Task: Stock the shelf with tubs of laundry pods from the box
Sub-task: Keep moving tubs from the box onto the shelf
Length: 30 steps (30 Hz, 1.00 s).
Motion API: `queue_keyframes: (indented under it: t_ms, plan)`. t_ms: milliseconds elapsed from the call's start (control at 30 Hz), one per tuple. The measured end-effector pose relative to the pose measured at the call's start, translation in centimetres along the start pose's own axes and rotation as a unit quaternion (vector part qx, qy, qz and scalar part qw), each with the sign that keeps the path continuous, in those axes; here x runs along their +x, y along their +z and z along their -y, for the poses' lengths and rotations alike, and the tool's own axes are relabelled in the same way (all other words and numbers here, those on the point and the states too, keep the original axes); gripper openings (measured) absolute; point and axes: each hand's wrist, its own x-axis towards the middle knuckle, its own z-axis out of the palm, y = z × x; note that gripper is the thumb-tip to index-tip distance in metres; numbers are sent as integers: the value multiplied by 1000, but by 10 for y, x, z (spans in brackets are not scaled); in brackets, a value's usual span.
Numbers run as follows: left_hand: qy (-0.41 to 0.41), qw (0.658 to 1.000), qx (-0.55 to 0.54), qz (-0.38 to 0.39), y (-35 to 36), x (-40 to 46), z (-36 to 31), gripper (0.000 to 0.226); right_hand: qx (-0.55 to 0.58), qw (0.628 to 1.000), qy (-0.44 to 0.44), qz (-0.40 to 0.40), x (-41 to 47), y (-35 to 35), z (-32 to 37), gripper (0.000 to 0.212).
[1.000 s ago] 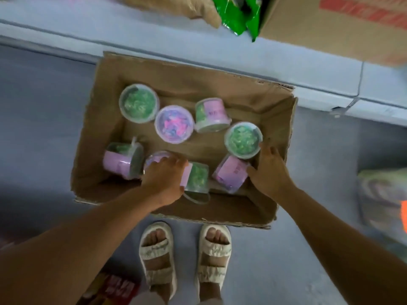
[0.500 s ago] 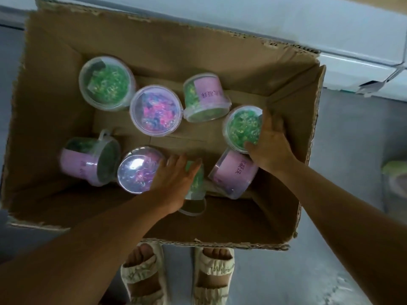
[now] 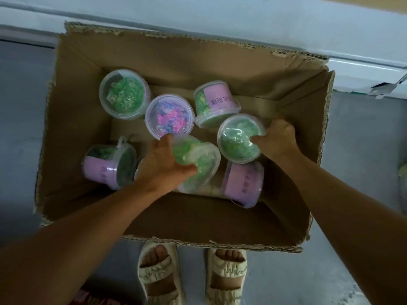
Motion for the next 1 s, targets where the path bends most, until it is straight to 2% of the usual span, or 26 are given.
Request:
queue_keyframes:
  t_ms: [100,167,233,300,367,533,667,767,1000]
  plan:
    - [-46,996,-73,-1,-3,-1,6,73,12,999,-30,36,-9,11,7,53]
    - [-67,991,-114,-10,-4,-3,7,58,7,998,-42,50,-11,21,7,63]
    - [-82,987,-140,-17,-3,-4,9,39,51,994,-39,93,-13,29,5,75]
    - [-86,982,-164,-21,-3,-5,10,32,91,988,-40,121,-15,34,3,82]
    - [-100,977,-187,-22,-3,-6,14,33,97,989,-43,100,-19,35,2,79]
    - [-128,971,-198,-33,-19,-22,12,72,91,994,-48,26,-40,15,8,72]
    - [-121,969,-206,-57,-57,-51,-8,67,122,992,-29,6,-71,-29,20,69]
    - [-116,965,-229,-54,-95,-79,-26,92,149,988,-23,-20,-104,-69,32,69]
    - [-75,961,-262,-56,-208,-159,-73,60,217,975,-40,-36,-200,-201,93,55]
